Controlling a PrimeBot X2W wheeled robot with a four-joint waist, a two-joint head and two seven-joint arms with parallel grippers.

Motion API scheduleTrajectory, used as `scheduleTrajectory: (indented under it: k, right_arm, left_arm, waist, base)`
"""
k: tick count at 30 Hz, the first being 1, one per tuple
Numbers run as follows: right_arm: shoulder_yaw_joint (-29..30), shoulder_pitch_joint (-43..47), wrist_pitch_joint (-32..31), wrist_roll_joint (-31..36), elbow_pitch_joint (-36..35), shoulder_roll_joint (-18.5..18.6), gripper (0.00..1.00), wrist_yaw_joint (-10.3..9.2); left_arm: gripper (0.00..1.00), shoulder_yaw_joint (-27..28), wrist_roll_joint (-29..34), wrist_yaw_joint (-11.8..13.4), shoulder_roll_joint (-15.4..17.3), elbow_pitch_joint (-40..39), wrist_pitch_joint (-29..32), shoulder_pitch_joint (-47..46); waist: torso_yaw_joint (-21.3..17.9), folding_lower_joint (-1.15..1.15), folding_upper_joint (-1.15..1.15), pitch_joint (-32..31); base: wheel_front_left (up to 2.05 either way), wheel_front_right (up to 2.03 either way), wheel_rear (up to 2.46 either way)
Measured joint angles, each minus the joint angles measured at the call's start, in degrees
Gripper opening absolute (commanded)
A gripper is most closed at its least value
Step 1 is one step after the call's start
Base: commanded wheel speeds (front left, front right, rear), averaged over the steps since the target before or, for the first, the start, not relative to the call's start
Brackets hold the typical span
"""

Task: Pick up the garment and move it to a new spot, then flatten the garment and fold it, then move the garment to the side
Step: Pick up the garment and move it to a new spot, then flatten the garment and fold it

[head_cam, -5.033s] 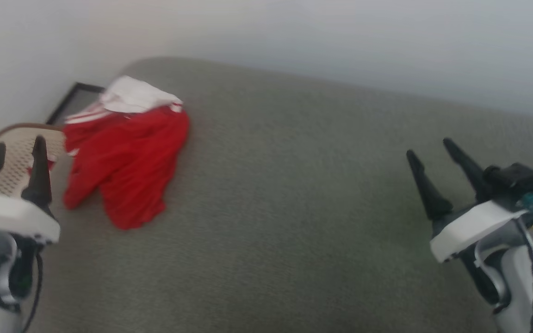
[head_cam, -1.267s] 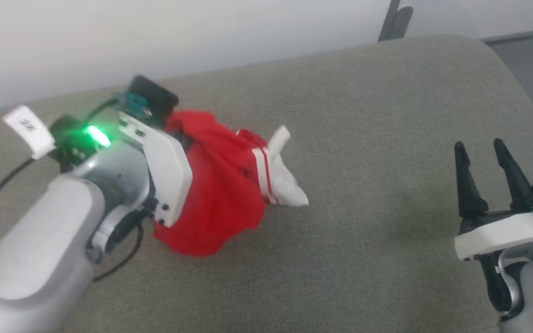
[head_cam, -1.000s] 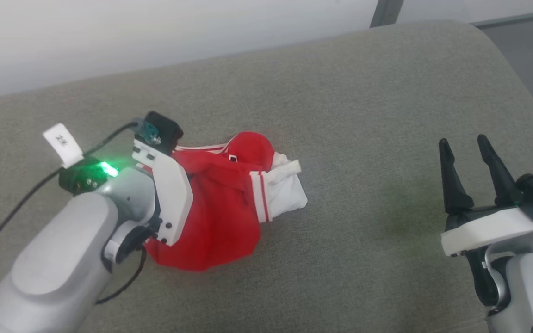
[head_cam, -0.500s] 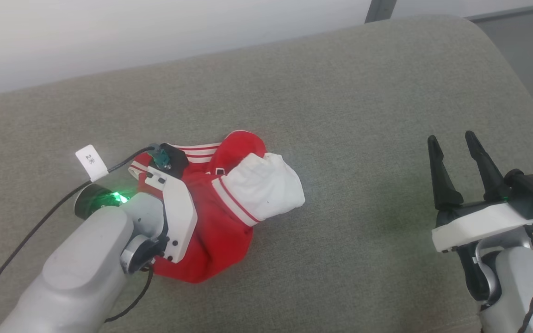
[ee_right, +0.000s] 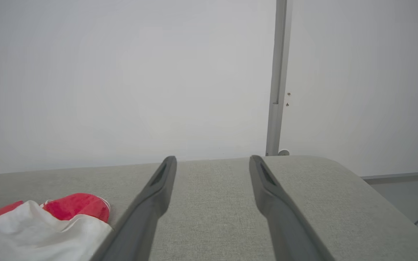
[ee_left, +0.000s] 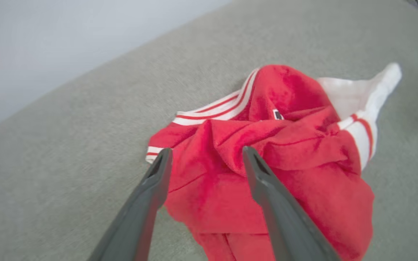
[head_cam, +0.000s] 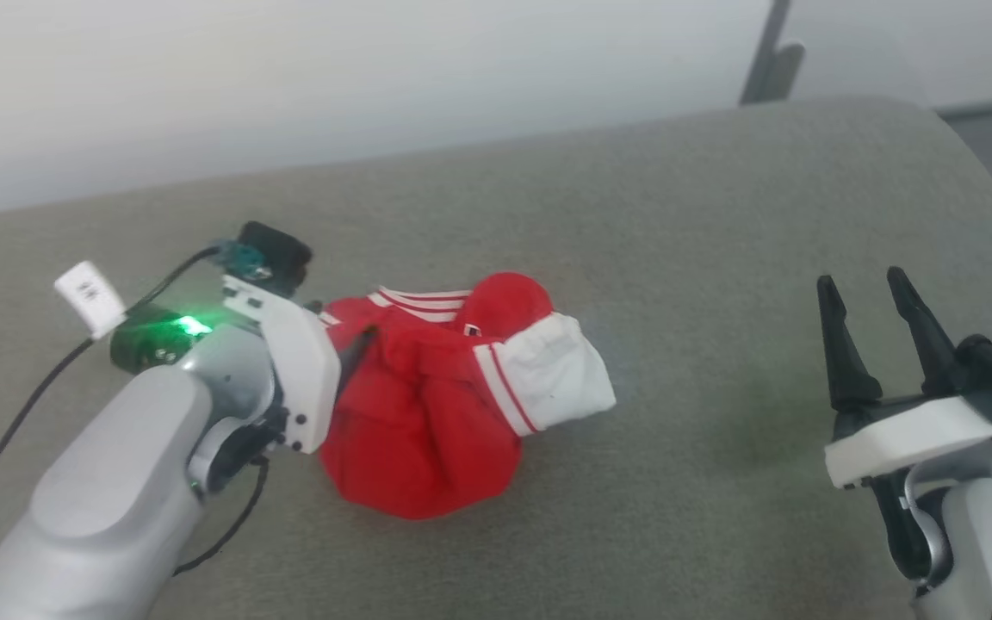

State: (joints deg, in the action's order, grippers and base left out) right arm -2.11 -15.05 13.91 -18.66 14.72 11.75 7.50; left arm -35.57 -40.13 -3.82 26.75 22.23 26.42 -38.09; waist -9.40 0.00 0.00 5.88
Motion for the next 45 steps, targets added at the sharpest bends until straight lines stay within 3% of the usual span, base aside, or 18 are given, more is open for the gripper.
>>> scheduleTrajectory:
  k: [6, 19, 29, 45]
  right_arm:
    - [0.01, 2.14, -0.43, 0.04, -0.56, 0.38, 1.0, 0.0]
    - [1.35, 5.67, -0.82, 1.05, -1.65, 0.48, 1.0, 0.0]
    - [3.12, 8.01, -0.74, 1.9, -2.04, 0.05, 1.0, 0.0]
    - [3.79, 9.21, -0.75, 2.4, -2.57, -0.53, 1.0, 0.0]
  left_arm:
    - [1.0, 3.6, 0.23, 1.64, 3.75, -5.19, -7.66, 5.14]
    - [1.0, 14.22, -1.78, 8.72, 10.98, -14.06, -24.29, 21.12]
    - [1.0, 20.42, -3.38, 12.65, 12.06, -15.33, -34.71, 33.5]
    - [1.0, 22.83, -5.44, 12.12, 10.95, -14.55, -39.14, 37.93]
  waist:
    - [3.34, 0.0, 0.0, -3.53]
    - [10.49, 0.0, 0.0, -9.05]
    - [13.7, 0.0, 0.0, -10.86]
    - [14.18, 0.0, 0.0, -10.98]
  base:
    - [0.0, 0.0, 0.0]
    - [0.0, 0.0, 0.0]
    - [0.0, 0.0, 0.0]
    - [0.0, 0.0, 0.0]
